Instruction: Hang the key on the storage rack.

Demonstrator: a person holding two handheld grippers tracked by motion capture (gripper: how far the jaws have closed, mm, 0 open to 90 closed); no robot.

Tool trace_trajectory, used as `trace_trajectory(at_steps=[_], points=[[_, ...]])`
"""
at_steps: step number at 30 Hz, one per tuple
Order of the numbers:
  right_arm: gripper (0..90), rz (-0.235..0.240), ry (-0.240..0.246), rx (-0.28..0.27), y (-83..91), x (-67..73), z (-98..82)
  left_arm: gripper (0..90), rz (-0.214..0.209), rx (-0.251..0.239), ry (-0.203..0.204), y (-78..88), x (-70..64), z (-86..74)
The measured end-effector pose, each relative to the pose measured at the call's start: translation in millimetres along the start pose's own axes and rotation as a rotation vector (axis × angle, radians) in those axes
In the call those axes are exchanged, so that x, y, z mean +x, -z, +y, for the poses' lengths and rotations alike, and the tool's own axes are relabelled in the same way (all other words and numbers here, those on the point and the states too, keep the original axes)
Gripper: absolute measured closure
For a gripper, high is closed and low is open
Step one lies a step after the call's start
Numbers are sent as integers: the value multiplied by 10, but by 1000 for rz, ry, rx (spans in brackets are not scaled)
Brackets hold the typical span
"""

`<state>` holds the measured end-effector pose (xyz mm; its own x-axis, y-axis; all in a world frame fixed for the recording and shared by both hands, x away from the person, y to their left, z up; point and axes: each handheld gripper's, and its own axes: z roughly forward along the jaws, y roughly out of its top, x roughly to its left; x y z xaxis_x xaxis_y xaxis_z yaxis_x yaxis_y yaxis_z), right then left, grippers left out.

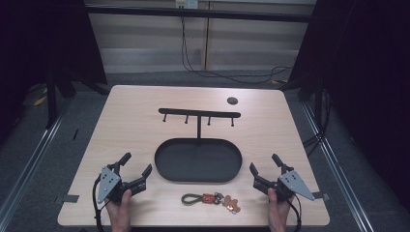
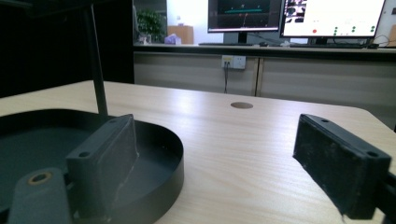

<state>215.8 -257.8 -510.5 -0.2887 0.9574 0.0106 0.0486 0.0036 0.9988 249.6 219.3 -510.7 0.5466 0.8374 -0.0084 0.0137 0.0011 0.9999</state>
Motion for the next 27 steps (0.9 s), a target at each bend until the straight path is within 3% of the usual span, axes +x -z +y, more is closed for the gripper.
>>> trace_trajectory(at_steps=[4, 11, 12, 14, 19, 24, 27], points=[[160, -32, -21, 18, -12, -10, 6, 159, 0, 1, -2, 0, 0, 1], [124, -15, -10, 45, -44, -11, 16, 158, 0, 1, -2, 1, 0, 0], [124, -2, -6, 58, -55, -9, 20, 158, -1, 1, 1, 1, -2, 0], [126, -22, 39, 92, -85, 45, 31, 158, -4, 0, 4, -1, -3, -1], [130, -14, 46, 144, -112, 54, 46, 158, -1, 0, -1, 1, 0, 1], [190, 64, 52, 218, -135, 84, 81, 158, -3, 1, -2, 2, 1, 1], [189, 108, 48, 212, -94, 116, 135, 158, -4, -1, 1, 1, -1, 1]])
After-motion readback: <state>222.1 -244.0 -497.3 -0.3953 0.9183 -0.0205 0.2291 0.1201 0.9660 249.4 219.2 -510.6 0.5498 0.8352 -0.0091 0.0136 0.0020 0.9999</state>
